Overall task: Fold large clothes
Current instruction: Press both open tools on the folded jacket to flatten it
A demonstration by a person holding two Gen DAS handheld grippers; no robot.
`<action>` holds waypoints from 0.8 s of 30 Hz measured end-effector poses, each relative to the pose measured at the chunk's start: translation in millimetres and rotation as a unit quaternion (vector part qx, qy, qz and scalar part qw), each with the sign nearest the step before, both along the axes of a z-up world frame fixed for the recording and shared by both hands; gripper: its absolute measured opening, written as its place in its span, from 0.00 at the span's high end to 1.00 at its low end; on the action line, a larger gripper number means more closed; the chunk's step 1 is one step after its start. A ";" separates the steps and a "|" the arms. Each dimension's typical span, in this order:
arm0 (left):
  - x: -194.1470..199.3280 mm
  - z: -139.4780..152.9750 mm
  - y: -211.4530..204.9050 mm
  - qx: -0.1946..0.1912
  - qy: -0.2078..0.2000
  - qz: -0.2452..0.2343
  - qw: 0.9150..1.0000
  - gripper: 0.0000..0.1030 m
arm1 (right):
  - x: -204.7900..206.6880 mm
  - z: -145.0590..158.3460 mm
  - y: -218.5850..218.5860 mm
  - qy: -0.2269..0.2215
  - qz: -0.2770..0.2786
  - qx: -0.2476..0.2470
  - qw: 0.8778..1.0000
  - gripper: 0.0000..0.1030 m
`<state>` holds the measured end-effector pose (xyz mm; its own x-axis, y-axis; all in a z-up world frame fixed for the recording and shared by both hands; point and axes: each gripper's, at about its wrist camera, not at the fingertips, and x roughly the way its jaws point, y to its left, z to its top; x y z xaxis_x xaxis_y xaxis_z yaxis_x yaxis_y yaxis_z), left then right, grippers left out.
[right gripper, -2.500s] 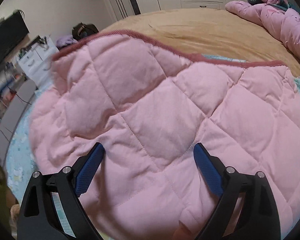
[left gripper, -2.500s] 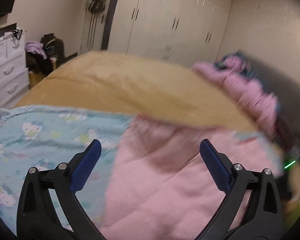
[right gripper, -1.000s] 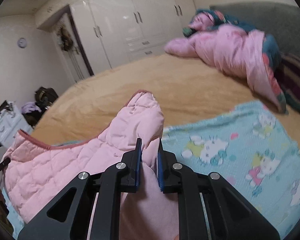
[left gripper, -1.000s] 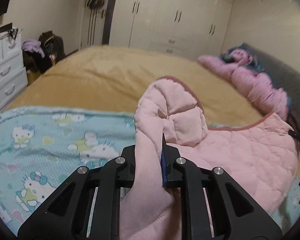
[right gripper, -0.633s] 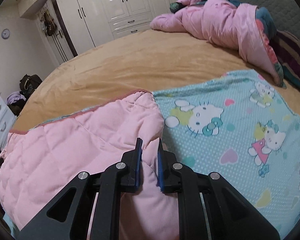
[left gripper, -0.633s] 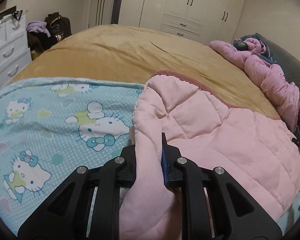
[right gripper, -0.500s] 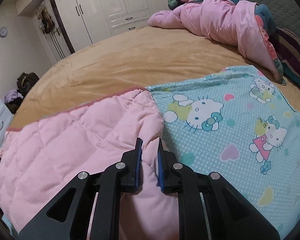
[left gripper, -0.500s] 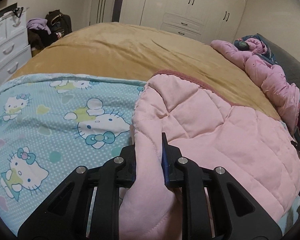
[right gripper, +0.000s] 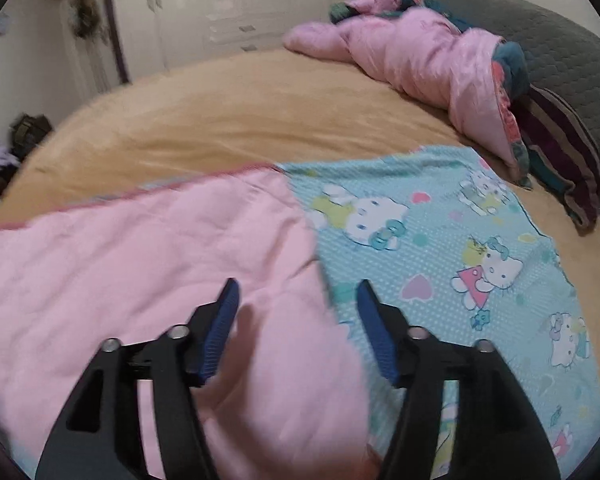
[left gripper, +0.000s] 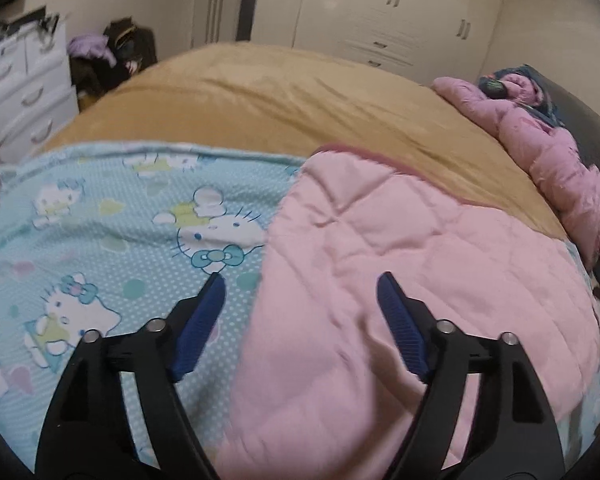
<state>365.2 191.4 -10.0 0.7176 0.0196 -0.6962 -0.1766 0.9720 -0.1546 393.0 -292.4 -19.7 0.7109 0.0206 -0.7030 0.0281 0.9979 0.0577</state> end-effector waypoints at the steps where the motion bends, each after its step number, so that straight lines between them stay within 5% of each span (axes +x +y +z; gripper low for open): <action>1: -6.2 6.0 -6.1 0.006 -0.004 -0.005 1.000 0.17 | -11.9 6.1 6.3 -0.007 0.018 0.006 1.000 0.30; 3: -16.4 16.0 -19.4 0.013 -0.009 -0.020 1.000 0.10 | -35.0 15.1 20.6 -0.015 0.053 0.018 0.998 0.28; 10: -49.6 25.3 -79.9 0.009 -0.005 -0.096 0.995 0.09 | -82.3 13.6 69.0 0.008 0.140 0.048 0.989 0.21; 17: -47.3 -22.9 -125.1 0.008 0.059 -0.127 0.990 0.09 | -78.9 -33.5 92.4 0.081 0.143 0.009 0.986 0.17; 22: -42.2 -53.9 -113.8 -0.036 0.056 -0.132 0.989 0.08 | -72.9 -54.4 95.4 0.085 0.142 0.012 0.986 0.14; 24: -44.2 -48.8 -117.1 -0.024 0.059 -0.133 0.989 0.08 | -72.7 -47.4 92.9 0.088 0.146 0.023 0.985 0.13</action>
